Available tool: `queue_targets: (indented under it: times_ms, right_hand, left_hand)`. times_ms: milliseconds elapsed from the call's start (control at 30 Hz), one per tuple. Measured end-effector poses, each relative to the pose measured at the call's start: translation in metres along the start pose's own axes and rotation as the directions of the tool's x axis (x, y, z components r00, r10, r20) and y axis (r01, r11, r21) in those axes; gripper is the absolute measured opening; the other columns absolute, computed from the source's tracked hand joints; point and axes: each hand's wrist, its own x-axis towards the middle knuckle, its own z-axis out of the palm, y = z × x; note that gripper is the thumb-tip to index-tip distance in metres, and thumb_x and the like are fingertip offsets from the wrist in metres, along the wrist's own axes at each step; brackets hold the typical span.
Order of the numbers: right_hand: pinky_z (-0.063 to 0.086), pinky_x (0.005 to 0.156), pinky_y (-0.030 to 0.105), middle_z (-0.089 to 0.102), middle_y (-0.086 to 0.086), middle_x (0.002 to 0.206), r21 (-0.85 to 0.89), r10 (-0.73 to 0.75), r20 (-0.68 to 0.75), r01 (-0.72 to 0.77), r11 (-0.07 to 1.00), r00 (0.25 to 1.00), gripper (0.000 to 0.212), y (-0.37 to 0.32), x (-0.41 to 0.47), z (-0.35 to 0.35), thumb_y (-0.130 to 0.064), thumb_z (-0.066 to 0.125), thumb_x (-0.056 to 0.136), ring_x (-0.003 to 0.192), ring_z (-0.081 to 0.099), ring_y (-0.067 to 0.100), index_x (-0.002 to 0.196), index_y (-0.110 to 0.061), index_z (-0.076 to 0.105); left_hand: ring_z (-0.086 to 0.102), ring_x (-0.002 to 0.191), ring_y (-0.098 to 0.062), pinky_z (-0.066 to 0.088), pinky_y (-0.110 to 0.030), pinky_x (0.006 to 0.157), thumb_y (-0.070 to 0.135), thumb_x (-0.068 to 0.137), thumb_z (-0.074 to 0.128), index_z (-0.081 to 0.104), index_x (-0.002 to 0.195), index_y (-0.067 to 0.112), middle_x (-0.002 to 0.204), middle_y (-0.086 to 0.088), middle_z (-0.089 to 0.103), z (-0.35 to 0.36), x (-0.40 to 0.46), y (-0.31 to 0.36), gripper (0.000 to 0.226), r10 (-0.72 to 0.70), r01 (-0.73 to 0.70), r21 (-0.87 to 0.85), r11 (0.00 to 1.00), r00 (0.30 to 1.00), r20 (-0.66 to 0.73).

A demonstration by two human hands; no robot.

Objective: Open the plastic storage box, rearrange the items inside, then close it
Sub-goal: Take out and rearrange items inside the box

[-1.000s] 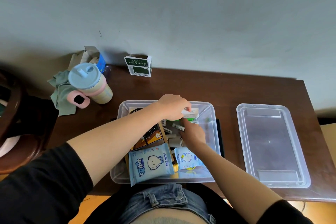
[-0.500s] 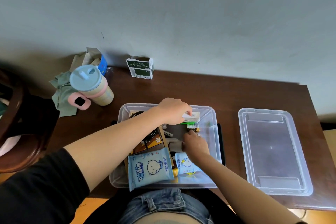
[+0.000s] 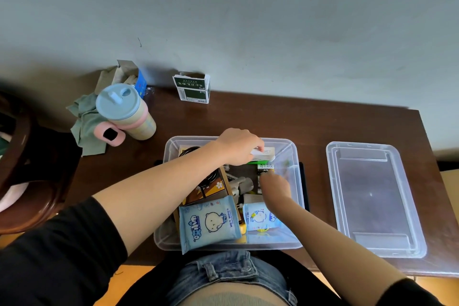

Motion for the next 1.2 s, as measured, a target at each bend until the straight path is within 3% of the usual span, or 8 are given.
queue_targets:
  times_ms: [133, 233, 333, 467, 800, 900, 1000, 1200]
  right_hand:
    - [0.044, 0.069, 0.030, 0.065, 0.011, 0.108, 0.006, -0.044, 0.018, 0.044, 0.999, 0.999, 0.029, 0.002, 0.003, 0.000, 0.009, 0.049, 0.085, 0.100, 0.062, 0.028, 0.108, -0.006, 0.058]
    - [0.042, 0.066, 0.029, 0.065, 0.011, 0.105, -0.021, -0.058, 0.040, 0.059, 0.998, 0.998, 0.030, 0.003, 0.003, 0.000, 0.012, 0.049, 0.083, 0.098, 0.063, 0.027, 0.105, -0.006, 0.060]
    - [0.042, 0.065, 0.028, 0.065, 0.009, 0.106, -0.048, -0.078, 0.026, 0.080, 0.996, 0.997, 0.031, 0.002, 0.002, 0.000, 0.012, 0.052, 0.082, 0.098, 0.063, 0.026, 0.106, -0.007, 0.059]
    - [0.043, 0.064, 0.027, 0.066, 0.009, 0.105, -0.046, -0.085, 0.001, 0.085, 0.995, 0.996, 0.031, 0.003, 0.004, 0.003, 0.012, 0.051, 0.083, 0.096, 0.064, 0.025, 0.108, -0.006, 0.058]
    - [0.044, 0.063, 0.027, 0.064, 0.008, 0.108, -0.026, 0.012, -0.040, -0.013, 1.000, 0.999, 0.034, -0.002, 0.004, 0.009, 0.008, 0.053, 0.086, 0.096, 0.064, 0.024, 0.116, -0.006, 0.051]
    - [0.042, 0.060, 0.029, 0.062, 0.007, 0.107, -0.011, -0.058, -0.052, 0.057, 0.998, 0.997, 0.041, 0.000, 0.003, 0.010, 0.006, 0.056, 0.083, 0.093, 0.064, 0.025, 0.120, -0.010, 0.045]
    - [0.038, 0.057, 0.031, 0.061, 0.006, 0.103, 0.027, -0.127, -0.059, 0.129, 0.991, 0.990, 0.031, 0.001, 0.002, 0.013, 0.000, 0.054, 0.087, 0.090, 0.062, 0.027, 0.113, -0.015, 0.047]
    - [0.040, 0.061, 0.029, 0.059, 0.005, 0.108, 0.043, -0.058, -0.068, 0.061, 0.997, 0.996, 0.022, -0.004, -0.001, 0.015, -0.005, 0.057, 0.088, 0.094, 0.062, 0.025, 0.107, -0.015, 0.055]
  left_hand:
    - [0.061, 0.087, -0.022, 0.034, -0.027, 0.063, 0.018, 0.093, 0.055, 0.063, 0.117, 0.022, 0.094, -0.002, 0.068, 0.002, -0.004, -0.003, 0.026, 0.021, -0.030, -0.036, 0.999, 0.972, -0.233]
    - [0.051, 0.099, -0.021, 0.036, -0.029, 0.076, 0.027, 0.085, 0.068, 0.057, 0.125, 0.023, 0.108, -0.002, 0.055, 0.002, 0.001, -0.005, 0.042, 0.032, -0.018, 0.045, 0.999, 0.944, -0.329]
    - [0.051, 0.103, -0.022, 0.038, -0.033, 0.085, 0.028, 0.084, 0.071, 0.052, 0.132, 0.027, 0.119, -0.003, 0.051, 0.001, 0.005, -0.004, 0.051, -0.030, 0.040, 0.039, 0.998, 0.970, -0.242]
    - [0.059, 0.106, -0.025, 0.046, -0.035, 0.081, 0.018, 0.090, 0.064, 0.057, 0.129, 0.025, 0.118, -0.003, 0.065, 0.005, 0.003, -0.007, 0.040, -0.113, 0.101, -0.093, 0.991, 0.985, -0.128]
    - [0.058, 0.114, -0.025, 0.046, -0.036, 0.090, 0.022, 0.089, 0.066, 0.057, 0.131, 0.022, 0.125, -0.003, 0.063, 0.006, 0.003, -0.008, 0.043, -0.184, 0.167, -0.143, 0.975, 0.977, -0.111]
    - [0.058, 0.114, -0.025, 0.046, -0.036, 0.090, 0.022, 0.088, 0.067, 0.058, 0.130, 0.022, 0.125, -0.004, 0.064, 0.005, 0.003, -0.007, 0.042, -0.184, 0.165, -0.148, 0.975, 0.976, -0.120]
    - [0.058, 0.114, -0.025, 0.045, -0.036, 0.090, 0.022, 0.088, 0.068, 0.059, 0.129, 0.022, 0.124, -0.004, 0.064, 0.005, 0.003, -0.007, 0.042, -0.190, 0.171, -0.152, 0.973, 0.975, -0.117]
    - [0.059, 0.112, -0.025, 0.046, -0.036, 0.090, 0.021, 0.088, 0.067, 0.059, 0.128, 0.022, 0.123, -0.005, 0.064, 0.004, 0.002, -0.006, 0.041, -0.196, 0.178, -0.165, 0.970, 0.976, -0.099]
